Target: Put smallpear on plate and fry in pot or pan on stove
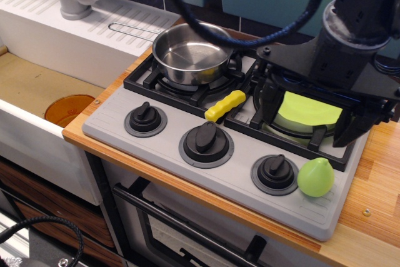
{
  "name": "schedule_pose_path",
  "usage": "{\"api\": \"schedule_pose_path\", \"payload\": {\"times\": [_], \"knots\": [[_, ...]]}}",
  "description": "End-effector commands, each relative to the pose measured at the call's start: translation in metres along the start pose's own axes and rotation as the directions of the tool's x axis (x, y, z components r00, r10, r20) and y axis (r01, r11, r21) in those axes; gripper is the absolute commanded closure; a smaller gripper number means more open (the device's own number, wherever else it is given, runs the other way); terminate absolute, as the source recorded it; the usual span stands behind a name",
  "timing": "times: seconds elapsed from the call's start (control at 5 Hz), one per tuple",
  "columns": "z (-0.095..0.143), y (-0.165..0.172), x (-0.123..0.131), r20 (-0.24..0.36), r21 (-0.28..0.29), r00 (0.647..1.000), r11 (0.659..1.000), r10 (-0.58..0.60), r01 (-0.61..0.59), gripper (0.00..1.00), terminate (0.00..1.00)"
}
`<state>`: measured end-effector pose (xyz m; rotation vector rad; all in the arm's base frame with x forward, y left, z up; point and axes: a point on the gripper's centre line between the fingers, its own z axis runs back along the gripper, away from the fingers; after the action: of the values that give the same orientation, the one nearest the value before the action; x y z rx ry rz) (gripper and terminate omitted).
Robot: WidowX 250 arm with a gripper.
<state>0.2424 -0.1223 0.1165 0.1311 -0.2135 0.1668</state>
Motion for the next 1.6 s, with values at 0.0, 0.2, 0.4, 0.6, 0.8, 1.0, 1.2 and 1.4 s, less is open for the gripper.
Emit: {"api": "schedule_pose_path", "payload": {"times": [0.0,0.2,0.4,0.6,0.8,1.0,1.2,1.4], "knots": [[0.0,0.0,0.0,0.0,0.0,1.0,1.0,0.0,0.0,0.0,0.0],[-0.002,-0.008,0.0,0.009,0.001,1.0,1.0,0.019,-0.019,0.0,0.0],[-0.003,-0.015,0.0,0.015,-0.001,0.999,0.999,0.032,-0.032,0.0,0.0],[-0.008,-0.022,0.0,0.026,-0.01,0.999,0.999,0.043,-0.043,0.0,0.0],[-0.018,-0.028,0.0,0.046,-0.021,0.998,0.999,0.05,-0.049,0.0,0.0],[-0.03,-0.032,-0.001,0.072,-0.022,0.996,0.999,0.051,-0.05,0.0,0.0],[-0.04,-0.034,-0.001,0.096,-0.026,0.994,0.998,0.054,-0.052,0.0,0.0],[-0.048,-0.034,-0.003,0.117,-0.028,0.992,0.998,0.053,-0.05,0.0,0.0]]}}
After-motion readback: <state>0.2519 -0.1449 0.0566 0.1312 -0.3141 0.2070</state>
